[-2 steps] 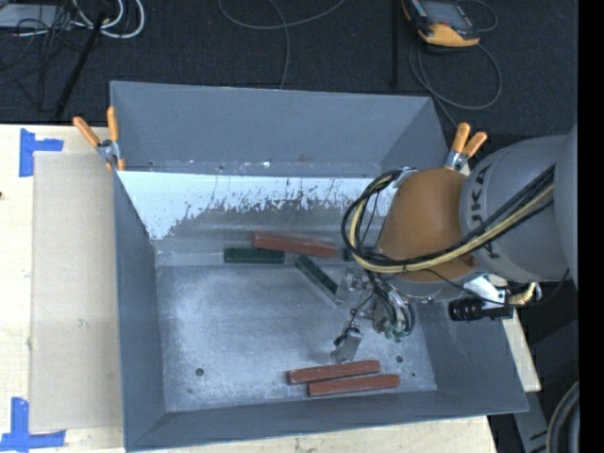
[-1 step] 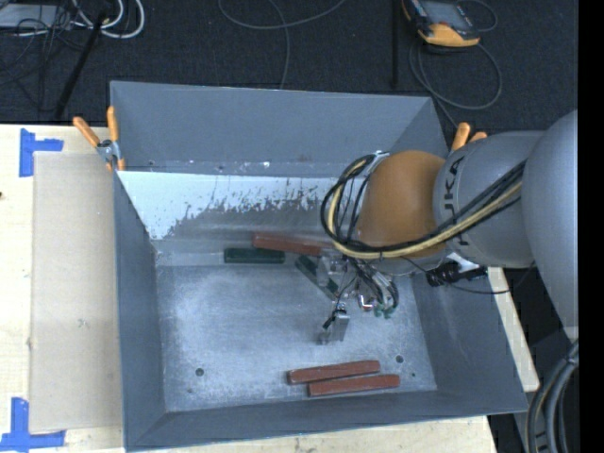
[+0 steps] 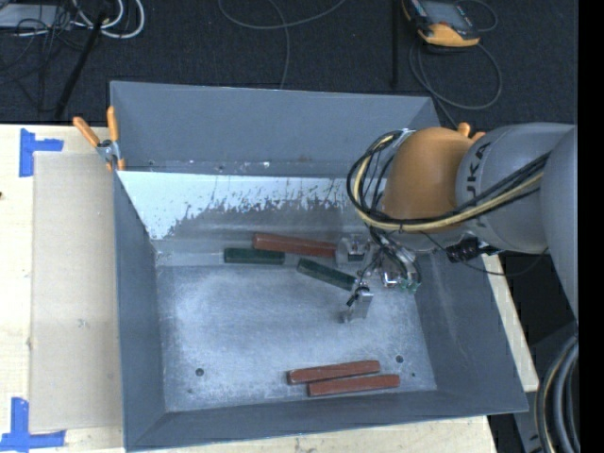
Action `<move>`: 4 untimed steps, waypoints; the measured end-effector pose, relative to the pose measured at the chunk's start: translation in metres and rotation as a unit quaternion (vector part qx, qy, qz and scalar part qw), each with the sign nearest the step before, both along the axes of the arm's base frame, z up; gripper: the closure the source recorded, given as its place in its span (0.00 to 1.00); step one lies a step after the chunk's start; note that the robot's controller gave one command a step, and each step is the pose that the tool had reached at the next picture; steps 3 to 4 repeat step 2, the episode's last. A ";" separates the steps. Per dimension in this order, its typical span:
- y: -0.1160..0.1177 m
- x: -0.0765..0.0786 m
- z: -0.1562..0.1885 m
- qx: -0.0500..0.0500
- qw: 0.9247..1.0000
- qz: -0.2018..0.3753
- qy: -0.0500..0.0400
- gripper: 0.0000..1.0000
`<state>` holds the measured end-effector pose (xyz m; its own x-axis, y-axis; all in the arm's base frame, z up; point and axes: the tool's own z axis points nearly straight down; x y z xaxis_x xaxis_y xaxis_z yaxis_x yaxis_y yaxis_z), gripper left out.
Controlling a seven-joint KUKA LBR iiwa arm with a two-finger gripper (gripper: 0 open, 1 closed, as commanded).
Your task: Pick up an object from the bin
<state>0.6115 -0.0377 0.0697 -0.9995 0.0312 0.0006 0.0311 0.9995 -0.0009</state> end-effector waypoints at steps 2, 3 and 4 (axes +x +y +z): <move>-0.021 -0.002 0.152 -0.001 0.992 0.125 -0.005 1.00; -0.021 -0.002 0.152 -0.001 0.992 0.125 -0.005 1.00; -0.021 -0.002 0.152 -0.001 0.992 0.125 -0.005 1.00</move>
Offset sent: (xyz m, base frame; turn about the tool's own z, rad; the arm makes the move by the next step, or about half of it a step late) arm 0.0000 0.0000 0.0000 0.0000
